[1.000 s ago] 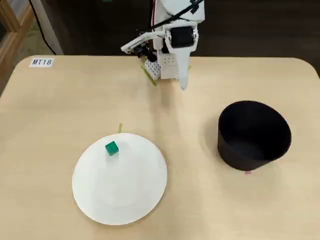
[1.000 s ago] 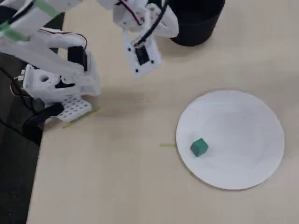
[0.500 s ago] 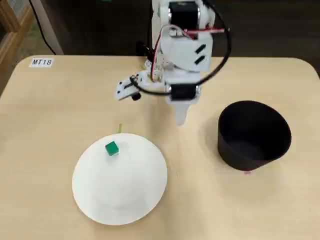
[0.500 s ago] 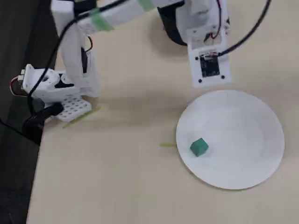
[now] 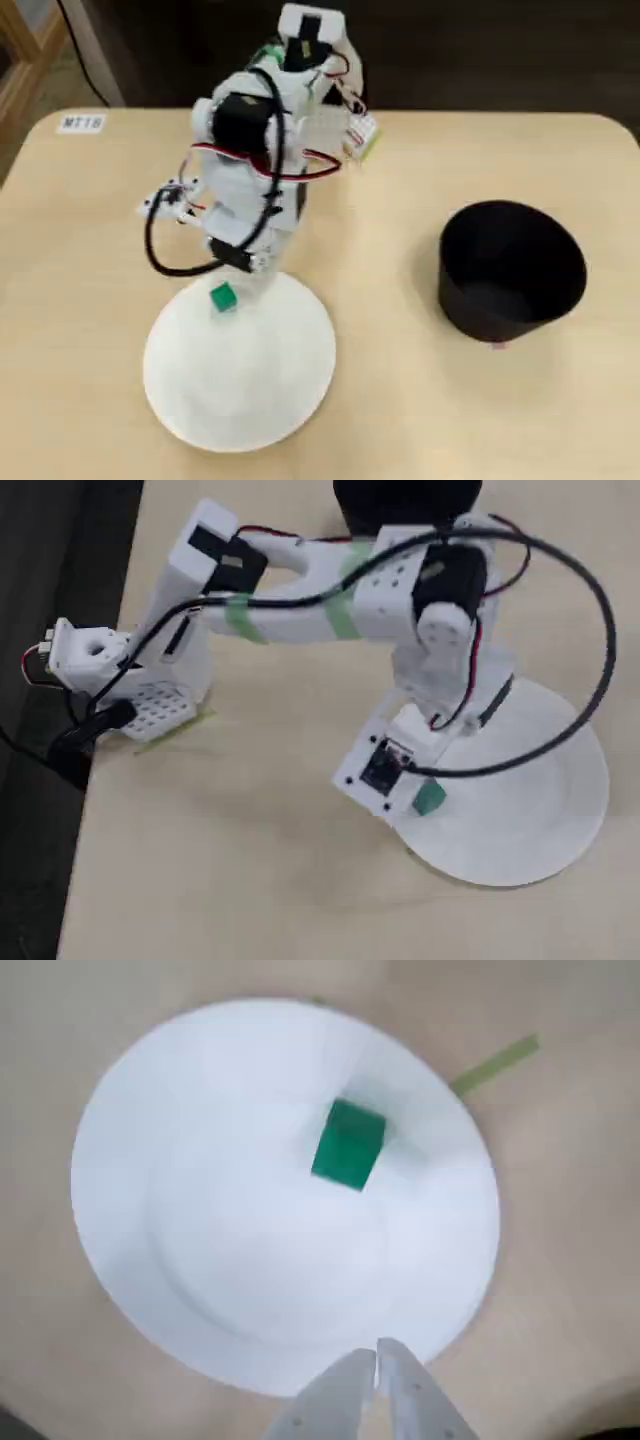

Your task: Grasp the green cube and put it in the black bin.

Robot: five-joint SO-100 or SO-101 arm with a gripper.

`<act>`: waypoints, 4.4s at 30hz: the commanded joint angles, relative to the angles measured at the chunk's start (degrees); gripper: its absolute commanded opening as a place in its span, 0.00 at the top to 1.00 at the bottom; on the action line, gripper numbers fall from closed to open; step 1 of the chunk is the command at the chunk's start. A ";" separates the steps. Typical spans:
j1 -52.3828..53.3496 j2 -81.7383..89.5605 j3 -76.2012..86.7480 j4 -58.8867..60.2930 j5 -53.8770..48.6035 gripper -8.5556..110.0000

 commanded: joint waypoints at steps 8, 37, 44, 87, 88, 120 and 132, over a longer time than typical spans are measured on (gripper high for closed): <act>5.89 8.26 10.28 0.26 6.15 0.93; 2.90 0.26 14.59 -3.60 -2.90 0.69; 3.96 -1.32 14.59 -6.06 -2.90 0.68; 3.52 -11.60 -17.84 0.18 -7.21 0.93; 2.81 -8.88 -16.52 0.26 -8.17 0.93; -59.50 38.14 32.43 -19.86 -22.59 0.93; -58.54 37.00 41.66 -35.86 -20.48 0.93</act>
